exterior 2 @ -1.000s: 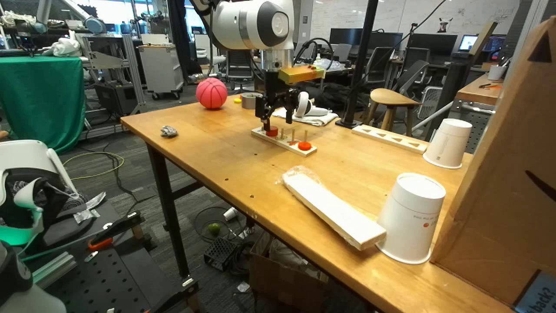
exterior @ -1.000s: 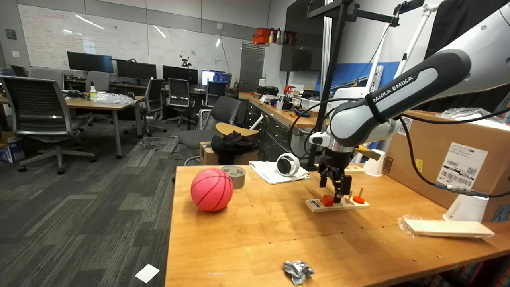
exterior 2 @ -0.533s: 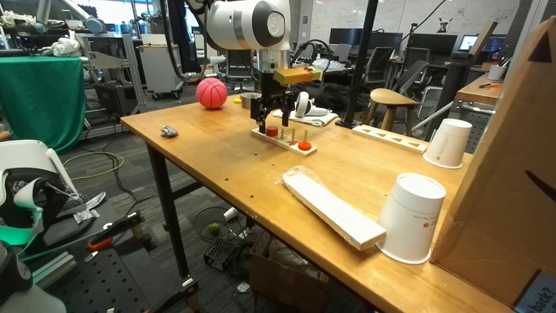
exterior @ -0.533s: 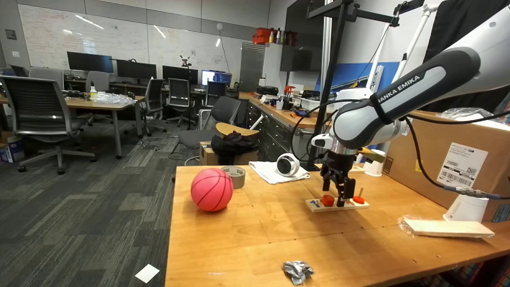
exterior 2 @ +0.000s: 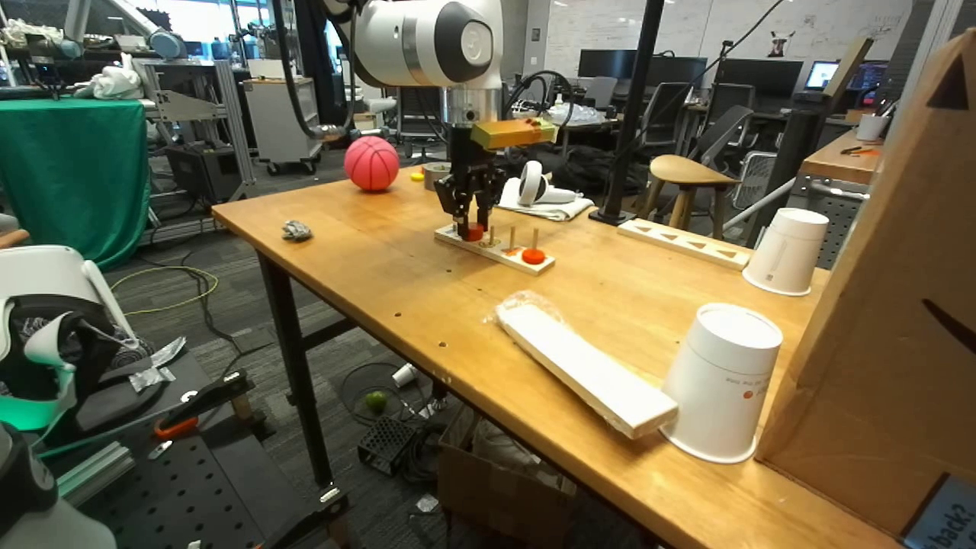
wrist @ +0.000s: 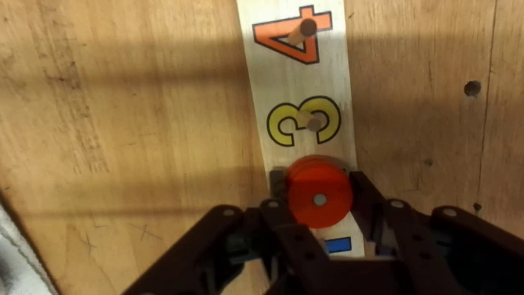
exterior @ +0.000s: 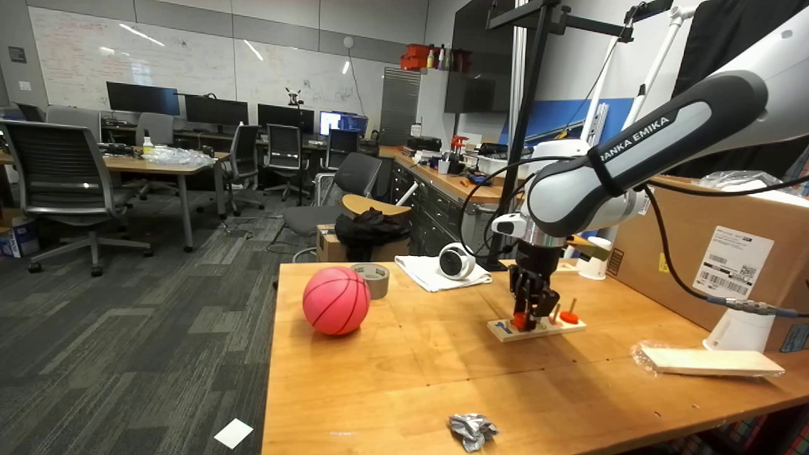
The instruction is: Put the discs on the first road on the right of the wooden rock
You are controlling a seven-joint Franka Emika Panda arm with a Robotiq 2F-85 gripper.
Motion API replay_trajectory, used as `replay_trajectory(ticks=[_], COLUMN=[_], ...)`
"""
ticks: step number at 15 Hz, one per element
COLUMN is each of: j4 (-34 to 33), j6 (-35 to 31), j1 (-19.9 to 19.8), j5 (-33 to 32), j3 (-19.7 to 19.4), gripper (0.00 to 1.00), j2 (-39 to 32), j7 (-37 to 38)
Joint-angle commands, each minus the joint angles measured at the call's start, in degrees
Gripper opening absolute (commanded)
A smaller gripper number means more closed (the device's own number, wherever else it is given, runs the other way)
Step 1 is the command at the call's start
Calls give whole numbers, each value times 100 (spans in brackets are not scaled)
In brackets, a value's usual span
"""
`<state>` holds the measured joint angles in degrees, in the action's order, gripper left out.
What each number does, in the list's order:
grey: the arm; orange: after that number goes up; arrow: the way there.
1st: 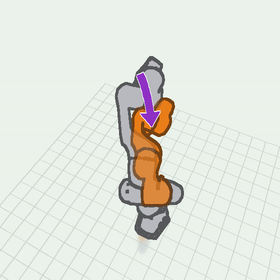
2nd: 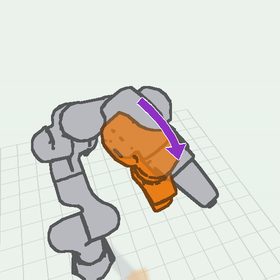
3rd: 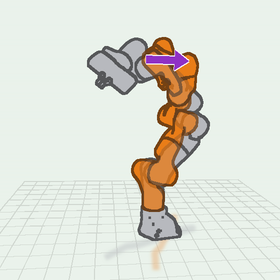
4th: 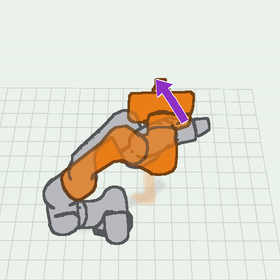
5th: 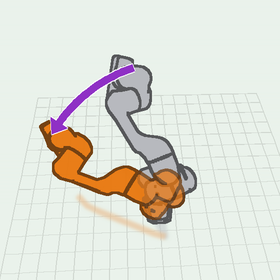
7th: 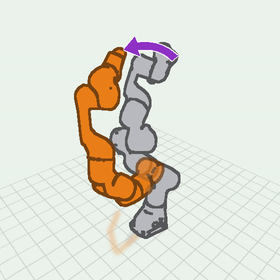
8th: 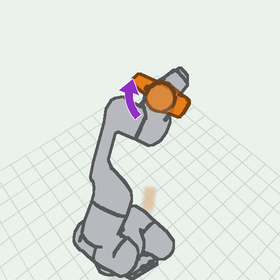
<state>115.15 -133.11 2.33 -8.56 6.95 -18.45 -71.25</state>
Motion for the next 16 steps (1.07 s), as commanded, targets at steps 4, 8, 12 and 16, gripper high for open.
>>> replay_trajectory(ticks=[4, 8, 12, 16], j4=[97, 164, 278, 352], j6=[69, 47, 53, 115], j1=[-7, -34, -76, -161], j5=[23, -17, -82, -177], j3=[59, 10, -101, -312], gripper=[17, 17, 17, 17], j2=[223, 459, 825, 1135], j7=[57, 82, 87, 137])
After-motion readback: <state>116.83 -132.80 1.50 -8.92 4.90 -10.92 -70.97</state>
